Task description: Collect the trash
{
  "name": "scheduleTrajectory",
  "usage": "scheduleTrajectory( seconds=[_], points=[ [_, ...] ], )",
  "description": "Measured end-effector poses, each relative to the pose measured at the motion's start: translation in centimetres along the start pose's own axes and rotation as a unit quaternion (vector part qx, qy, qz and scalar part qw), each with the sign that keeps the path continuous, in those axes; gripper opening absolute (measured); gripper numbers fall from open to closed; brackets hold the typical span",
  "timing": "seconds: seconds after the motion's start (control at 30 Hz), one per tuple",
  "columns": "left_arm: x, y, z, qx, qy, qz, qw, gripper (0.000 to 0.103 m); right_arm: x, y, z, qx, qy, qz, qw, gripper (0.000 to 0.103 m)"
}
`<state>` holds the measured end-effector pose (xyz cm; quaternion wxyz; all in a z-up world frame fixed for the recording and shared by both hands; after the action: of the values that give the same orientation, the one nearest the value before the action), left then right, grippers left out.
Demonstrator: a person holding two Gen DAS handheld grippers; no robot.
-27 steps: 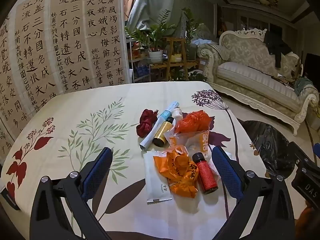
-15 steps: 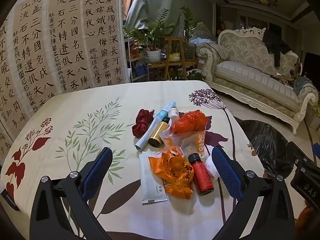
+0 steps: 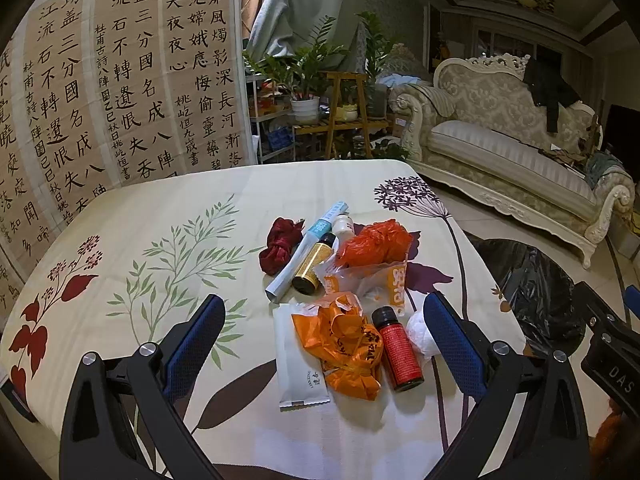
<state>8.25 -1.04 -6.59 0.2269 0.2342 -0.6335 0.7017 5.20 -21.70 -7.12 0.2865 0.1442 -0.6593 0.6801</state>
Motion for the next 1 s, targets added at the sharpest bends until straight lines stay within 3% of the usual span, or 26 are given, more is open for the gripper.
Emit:
scheduleTrajectory(
  seconds=[1.0],
  points=[
    [-0.75,0.29,0.14,-0.003,0.003,-0.016,0.9999,0.097,-0.47,0.65,0.34,-0.004,-0.001,-0.007,1.0,0.099]
  ],
)
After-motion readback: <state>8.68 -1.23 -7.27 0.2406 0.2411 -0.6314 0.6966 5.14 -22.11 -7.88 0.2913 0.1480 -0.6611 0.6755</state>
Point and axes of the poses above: each gripper's, at about its wrist camera, not at the fingertips, and x roughly against the way its jaws point, z to its right, y to its underside, the point moved 10 cm from there along -x, roughly the way its jaws point, and after that the axes turned 8 degrees about x, right-handed, at the moved point
